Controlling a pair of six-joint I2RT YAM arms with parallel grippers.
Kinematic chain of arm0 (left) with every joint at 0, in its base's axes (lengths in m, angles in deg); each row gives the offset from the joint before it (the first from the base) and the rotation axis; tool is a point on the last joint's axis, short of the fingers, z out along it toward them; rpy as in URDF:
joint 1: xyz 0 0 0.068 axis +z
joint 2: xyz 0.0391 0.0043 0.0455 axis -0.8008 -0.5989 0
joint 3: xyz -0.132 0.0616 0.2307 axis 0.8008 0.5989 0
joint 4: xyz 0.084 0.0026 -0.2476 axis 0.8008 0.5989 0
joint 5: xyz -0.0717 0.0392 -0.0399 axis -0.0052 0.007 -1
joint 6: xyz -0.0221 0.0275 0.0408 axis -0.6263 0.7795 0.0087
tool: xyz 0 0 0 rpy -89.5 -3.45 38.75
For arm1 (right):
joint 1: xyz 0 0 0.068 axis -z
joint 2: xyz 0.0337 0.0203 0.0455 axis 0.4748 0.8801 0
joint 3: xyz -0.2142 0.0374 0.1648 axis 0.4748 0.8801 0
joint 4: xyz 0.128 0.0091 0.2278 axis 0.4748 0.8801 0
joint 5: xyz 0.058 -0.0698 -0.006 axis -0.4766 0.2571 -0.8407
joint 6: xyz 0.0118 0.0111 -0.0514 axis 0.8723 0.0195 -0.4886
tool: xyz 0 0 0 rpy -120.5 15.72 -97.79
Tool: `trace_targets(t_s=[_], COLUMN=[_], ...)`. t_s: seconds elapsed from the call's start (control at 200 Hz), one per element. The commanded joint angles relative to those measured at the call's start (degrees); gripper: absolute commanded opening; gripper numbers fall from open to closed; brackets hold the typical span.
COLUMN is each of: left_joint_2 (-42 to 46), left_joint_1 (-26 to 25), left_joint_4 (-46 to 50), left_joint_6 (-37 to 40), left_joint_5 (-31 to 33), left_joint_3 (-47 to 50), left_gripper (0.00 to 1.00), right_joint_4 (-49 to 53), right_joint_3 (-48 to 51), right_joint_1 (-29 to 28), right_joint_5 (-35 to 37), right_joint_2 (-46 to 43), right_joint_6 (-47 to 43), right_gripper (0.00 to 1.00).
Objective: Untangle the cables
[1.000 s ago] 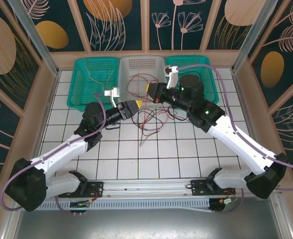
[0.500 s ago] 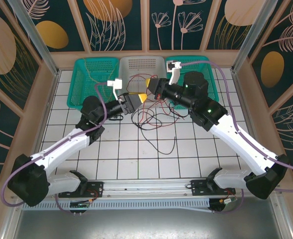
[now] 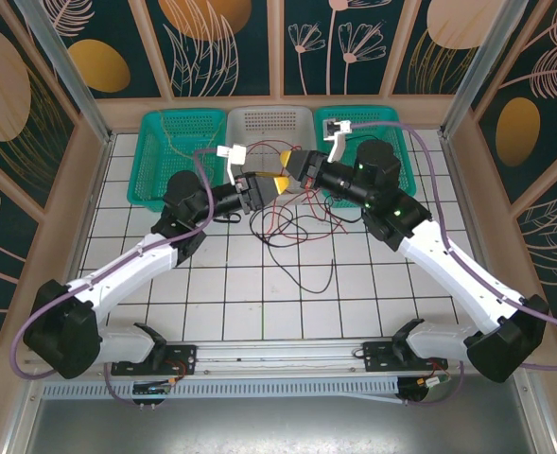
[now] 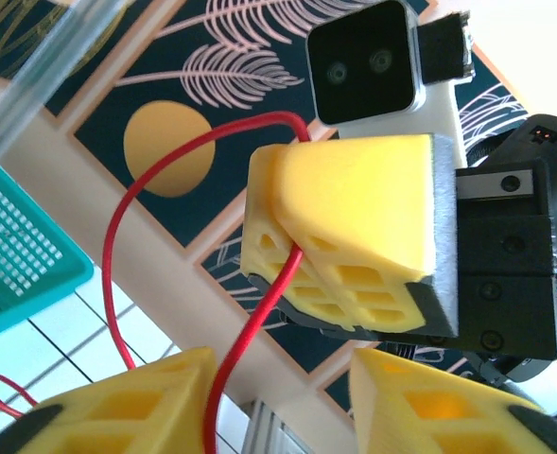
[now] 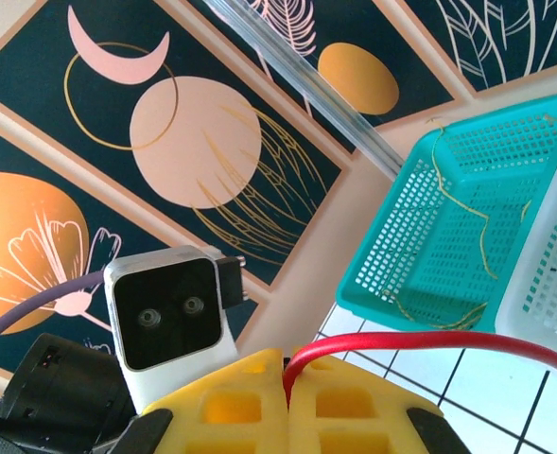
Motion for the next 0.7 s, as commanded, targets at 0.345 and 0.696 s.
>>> trace_targets(t_s=[0.345, 0.696], left_joint_2=[1.1, 3.5], left_joint_1=[-1.0, -1.0], left_joint_4=[3.6, 10.4], left_joint_6=[3.3, 5.1], left_joint_5=[-1.2, -2.9], left_joint_3=[-3.4, -15.0], left_gripper=[0.00, 0.00], right_joint_4=[1.9, 9.2], right_joint_3=[3.2, 20.0], right_joint_1=[2.8, 9.3], right_joint_5=[1.4, 3.9], right_joint_2=[-4.3, -5.8], right_joint_6=[-0.7, 0.4], right_gripper=[0.43, 0.60])
